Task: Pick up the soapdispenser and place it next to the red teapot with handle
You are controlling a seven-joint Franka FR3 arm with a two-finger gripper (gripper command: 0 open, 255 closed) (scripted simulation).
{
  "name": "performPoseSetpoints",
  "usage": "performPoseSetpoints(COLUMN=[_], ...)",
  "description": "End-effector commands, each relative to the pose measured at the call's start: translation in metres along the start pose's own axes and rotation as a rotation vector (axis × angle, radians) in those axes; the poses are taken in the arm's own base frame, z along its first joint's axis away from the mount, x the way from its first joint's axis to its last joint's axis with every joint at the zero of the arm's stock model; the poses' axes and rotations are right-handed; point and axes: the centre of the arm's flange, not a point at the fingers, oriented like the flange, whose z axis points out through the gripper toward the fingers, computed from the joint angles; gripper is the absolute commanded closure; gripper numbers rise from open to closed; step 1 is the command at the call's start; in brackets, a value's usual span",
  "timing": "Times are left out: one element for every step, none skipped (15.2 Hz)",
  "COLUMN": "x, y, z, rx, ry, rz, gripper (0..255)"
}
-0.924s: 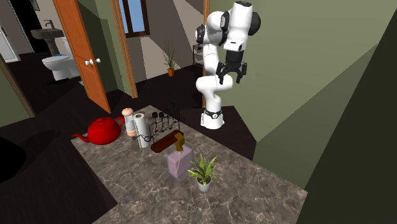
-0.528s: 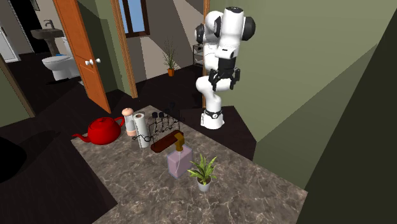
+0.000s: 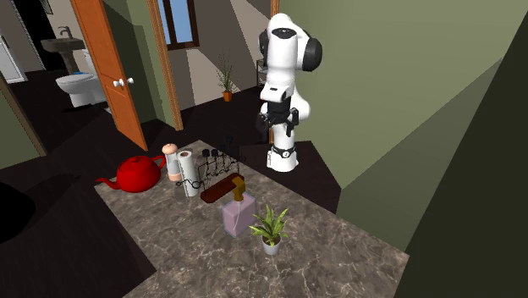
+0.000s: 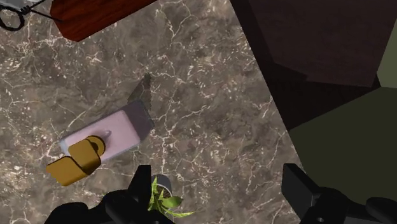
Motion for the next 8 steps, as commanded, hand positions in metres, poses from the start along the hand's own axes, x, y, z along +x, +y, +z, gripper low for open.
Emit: performPoseSetpoints(x=[0.011, 0.016, 0.02, 0.025, 0.03, 0.035, 0.039, 0.044], y=[0.024, 0.036, 0.048, 0.059, 0.071, 0.082, 0.093, 0.105], z=[0.015, 0.021, 0.028, 0.034, 0.041, 0.048, 0.054, 0.061], rx=[0.011, 0.016, 0.022, 0.028, 0.033, 0.039, 0.045, 0.051], ry=[-0.008, -0.011, -0.015, -0.019, -0.023, -0.026, -0.03, -0.034], rz=[-0.01, -0.014, -0.019, -0.023, -0.027, -0.031, -0.036, -0.04], gripper=[0, 0, 0, 0, 0, 0, 0, 0])
